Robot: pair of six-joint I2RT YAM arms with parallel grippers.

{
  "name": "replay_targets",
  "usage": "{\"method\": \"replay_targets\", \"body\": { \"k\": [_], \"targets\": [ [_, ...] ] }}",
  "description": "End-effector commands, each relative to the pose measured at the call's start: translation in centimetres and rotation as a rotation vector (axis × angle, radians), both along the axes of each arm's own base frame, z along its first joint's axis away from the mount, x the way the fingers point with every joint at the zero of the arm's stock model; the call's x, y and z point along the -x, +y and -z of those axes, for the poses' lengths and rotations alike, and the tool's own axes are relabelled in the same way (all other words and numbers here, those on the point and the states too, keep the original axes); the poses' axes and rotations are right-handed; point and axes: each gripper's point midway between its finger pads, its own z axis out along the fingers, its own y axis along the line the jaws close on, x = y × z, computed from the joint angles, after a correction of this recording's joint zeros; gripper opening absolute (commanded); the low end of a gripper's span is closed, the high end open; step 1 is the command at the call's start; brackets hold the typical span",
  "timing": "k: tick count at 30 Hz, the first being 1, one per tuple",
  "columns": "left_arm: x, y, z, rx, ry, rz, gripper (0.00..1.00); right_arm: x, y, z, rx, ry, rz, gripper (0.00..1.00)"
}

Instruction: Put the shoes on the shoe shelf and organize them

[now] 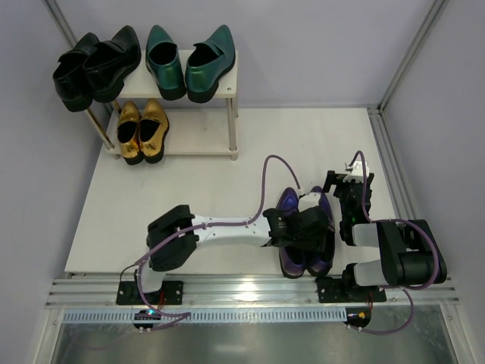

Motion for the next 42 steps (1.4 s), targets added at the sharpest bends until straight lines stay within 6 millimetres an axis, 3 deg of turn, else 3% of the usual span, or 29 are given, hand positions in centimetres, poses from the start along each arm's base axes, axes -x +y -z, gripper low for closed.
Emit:
{"method": "replay_targets", "body": {
  "k": [1, 5, 7, 12, 19, 26, 32, 35, 41, 42],
  "targets": [
    [1.0, 2.6, -0.7, -0.119, -0.064, 0.026, 0.58, -0.6, 0.1, -2.0, -0.015, -0.073, -0.005, 0.97],
    [1.1, 2.4, -4.4, -0.057, -0.156, 0.037, 0.59, -0.6, 0.1, -2.0, -0.015, -0.073, -0.006, 0.97],
    [0.5, 2.9, -5.0, -0.071, -0.208, 0.021, 0.59, -0.6, 0.1, -2.0, -0.016, -0.074, -0.005, 0.97],
    [0.1, 4.4, -3.4, -0.168, -0.213, 0.000, 0.62, -0.6, 0.1, -2.0, -0.016, -0.074, -0.005, 0.97],
    [2.1, 2.9, 0.1, -0.190, -0.106, 0.084, 0.63, -0.6, 0.1, -2.0, -0.016, -0.074, -0.005, 0.97],
    [2.0, 1.8, -2.2, -0.119, -0.131, 0.100, 0.65, -0.6, 0.1, -2.0, -0.016, -0.072, -0.005, 0.97],
    [1.2, 2.2, -5.4, -0.023, -0.160, 0.047, 0.92, -0.5, 0.1, -2.0, -0.015, -0.072, -0.005, 0.97],
    [1.2, 2.5, -4.7, -0.026, -0.133, 0.040, 0.93, -0.5, 0.1, -1.9, -0.015, -0.072, -0.005, 0.97],
    [1.6, 1.1, -3.7, 0.012, -0.087, 0.055, 0.93, -0.6, 0.1, -2.1, -0.016, -0.075, -0.005, 0.97],
    [1.4, 0.9, -2.7, -0.005, -0.080, 0.056, 0.93, -0.5, 0.1, -1.9, -0.016, -0.072, -0.006, 0.97]
  ]
}}
